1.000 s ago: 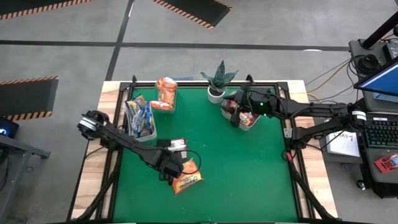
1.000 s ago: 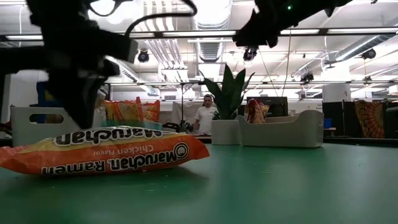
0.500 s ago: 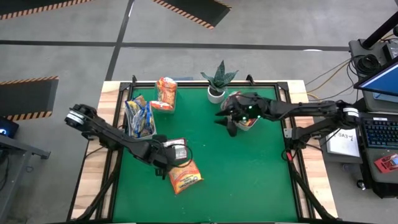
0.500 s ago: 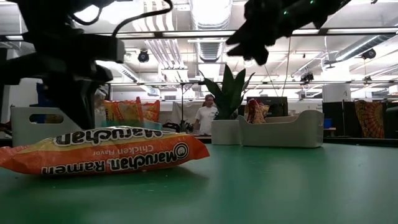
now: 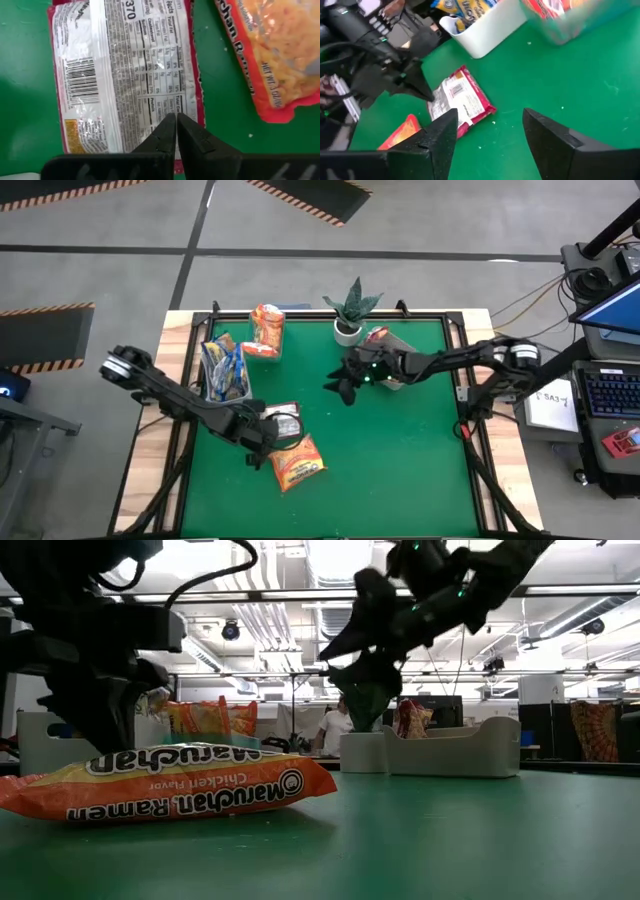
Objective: Sort Maruchan noodles
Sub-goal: Put the red noodle pack into the gray bin
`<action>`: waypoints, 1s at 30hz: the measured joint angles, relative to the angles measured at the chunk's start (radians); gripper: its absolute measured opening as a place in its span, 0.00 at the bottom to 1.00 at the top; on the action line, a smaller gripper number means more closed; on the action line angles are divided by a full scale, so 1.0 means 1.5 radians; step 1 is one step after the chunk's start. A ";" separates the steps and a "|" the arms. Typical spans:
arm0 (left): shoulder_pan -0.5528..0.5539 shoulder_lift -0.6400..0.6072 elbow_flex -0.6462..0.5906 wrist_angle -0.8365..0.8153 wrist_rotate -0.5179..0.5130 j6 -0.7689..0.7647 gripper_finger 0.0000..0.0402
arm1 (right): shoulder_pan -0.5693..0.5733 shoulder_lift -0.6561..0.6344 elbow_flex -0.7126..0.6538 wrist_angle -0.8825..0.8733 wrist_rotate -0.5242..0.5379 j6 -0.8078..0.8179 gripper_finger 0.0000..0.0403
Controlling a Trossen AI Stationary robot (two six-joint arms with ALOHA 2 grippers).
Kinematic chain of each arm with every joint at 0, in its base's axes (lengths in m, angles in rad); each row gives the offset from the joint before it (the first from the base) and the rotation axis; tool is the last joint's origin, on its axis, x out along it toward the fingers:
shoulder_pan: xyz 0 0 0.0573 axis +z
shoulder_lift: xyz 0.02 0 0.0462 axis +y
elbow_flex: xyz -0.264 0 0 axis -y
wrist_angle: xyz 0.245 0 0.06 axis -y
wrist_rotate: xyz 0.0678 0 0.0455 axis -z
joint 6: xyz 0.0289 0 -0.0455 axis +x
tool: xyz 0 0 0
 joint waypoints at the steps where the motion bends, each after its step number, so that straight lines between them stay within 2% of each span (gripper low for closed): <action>1: -0.002 -0.003 0.001 -0.002 0.000 0.000 0.00 | 0.001 0.010 0.000 0.011 0.000 0.014 0.53; 6: -0.018 -0.034 0.013 -0.028 0.000 -0.007 0.00 | 0.002 0.046 0.014 0.026 0.000 0.052 0.60; 12: -0.034 -0.065 -0.014 -0.027 0.000 -0.048 0.00 | 0.020 0.087 0.060 0.023 0.000 0.057 0.70; 25: -0.036 -0.056 -0.103 0.077 -0.002 -0.098 0.00 | 0.046 0.210 0.248 -0.180 0.003 -0.004 0.80; 30: -0.036 -0.041 -0.111 0.093 -0.041 -0.111 0.00 | 0.046 0.264 0.298 -0.213 0.005 -0.007 0.85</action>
